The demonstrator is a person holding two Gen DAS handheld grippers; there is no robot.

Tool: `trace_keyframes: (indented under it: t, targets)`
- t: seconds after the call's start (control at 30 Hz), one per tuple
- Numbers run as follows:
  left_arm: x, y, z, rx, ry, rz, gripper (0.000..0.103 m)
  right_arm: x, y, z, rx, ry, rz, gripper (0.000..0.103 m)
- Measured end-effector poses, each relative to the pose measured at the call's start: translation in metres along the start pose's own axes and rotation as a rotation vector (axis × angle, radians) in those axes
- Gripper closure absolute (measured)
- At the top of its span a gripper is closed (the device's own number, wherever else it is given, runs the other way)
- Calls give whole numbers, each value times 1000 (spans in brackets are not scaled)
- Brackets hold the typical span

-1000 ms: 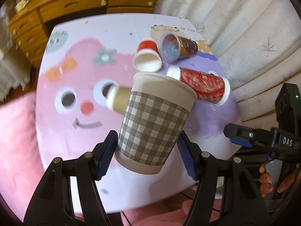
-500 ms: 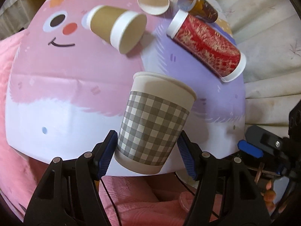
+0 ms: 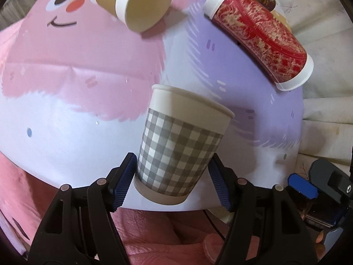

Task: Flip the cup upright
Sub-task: 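Lower the upright gingham cup and open the left gripper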

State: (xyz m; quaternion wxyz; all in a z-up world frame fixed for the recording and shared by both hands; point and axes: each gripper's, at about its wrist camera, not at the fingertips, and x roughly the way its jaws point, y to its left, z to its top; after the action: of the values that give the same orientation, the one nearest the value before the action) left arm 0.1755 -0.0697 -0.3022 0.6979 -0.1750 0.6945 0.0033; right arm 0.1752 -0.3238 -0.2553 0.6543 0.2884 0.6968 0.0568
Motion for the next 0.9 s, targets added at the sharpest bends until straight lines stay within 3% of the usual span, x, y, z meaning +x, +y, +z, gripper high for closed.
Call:
trace_keyframes:
  t: [0.3,0.47,0.7,0.9]
  targets:
    - [15,8,-2,-53,98,-87,35,9,-5,3,19,19,-10,3]
    - [3,9,-10,-8,135,-108,32,13,2,7,23,14,-6,3]
    - [-36,22,-8,88,125,-144,30,28,27,6,26,-2,-2,3]
    - [-72,40,4,181,3,-115,30,52,51,-6,52,-9,-6,3]
